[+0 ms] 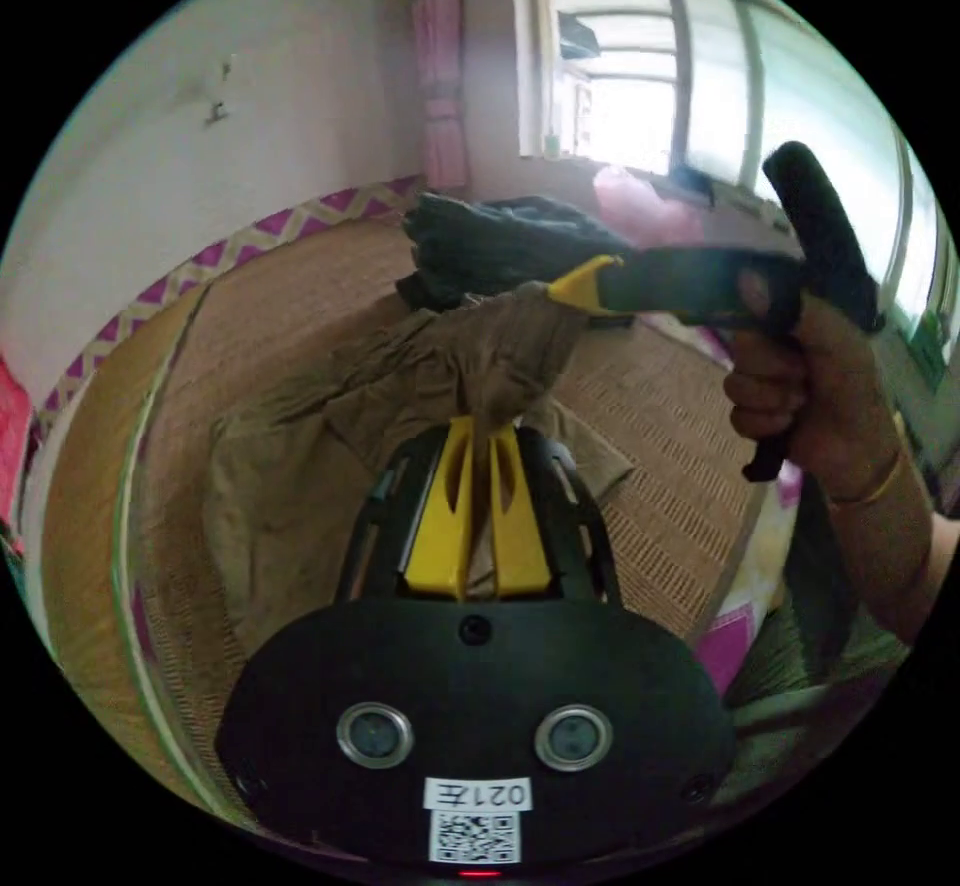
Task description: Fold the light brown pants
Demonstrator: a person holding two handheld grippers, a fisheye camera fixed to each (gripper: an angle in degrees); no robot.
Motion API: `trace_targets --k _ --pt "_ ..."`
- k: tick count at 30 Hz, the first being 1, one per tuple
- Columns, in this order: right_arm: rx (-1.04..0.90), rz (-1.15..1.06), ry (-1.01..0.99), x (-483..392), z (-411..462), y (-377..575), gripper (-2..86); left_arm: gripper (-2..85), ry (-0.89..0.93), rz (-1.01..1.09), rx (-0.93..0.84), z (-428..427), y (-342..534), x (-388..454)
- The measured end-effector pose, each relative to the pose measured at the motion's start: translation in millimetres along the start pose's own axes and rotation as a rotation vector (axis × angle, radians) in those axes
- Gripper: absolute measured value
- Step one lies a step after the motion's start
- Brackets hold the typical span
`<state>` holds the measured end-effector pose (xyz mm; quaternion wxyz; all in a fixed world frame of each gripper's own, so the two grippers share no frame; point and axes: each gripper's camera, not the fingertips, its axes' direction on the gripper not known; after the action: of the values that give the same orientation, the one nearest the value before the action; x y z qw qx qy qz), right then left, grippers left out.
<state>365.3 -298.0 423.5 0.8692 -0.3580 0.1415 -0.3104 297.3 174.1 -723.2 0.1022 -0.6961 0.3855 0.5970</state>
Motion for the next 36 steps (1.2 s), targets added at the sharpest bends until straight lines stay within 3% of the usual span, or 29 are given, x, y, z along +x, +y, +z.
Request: trace_targets --k 5,10,14,19,26,36 --pt "0.084 -0.214 0.073 -93 10 61 5.3 -0.8 0.113 -0.296 0.237 -141 65 -142" --pt "-0.031 -0.419 0.134 -187 100 125 3.9 -0.8 0.072 -0.558 0.422 -273 177 -283" --pt "-0.16 -0.503 0.089 -254 216 172 4.2 -0.6 -0.024 -0.831 0.388 -315 294 -388" --pt "-0.334 -0.64 0.195 -322 353 222 7.4 -0.8 0.105 -1.127 0.315 -301 410 -469" --pt "-0.414 -0.801 0.308 -387 451 286 6.5 -0.8 0.115 -1.077 0.365 -327 451 -503" --pt "-0.462 -0.838 0.311 -412 481 319 6.9 -0.9 0.114 -1.048 0.384 -358 482 -538"
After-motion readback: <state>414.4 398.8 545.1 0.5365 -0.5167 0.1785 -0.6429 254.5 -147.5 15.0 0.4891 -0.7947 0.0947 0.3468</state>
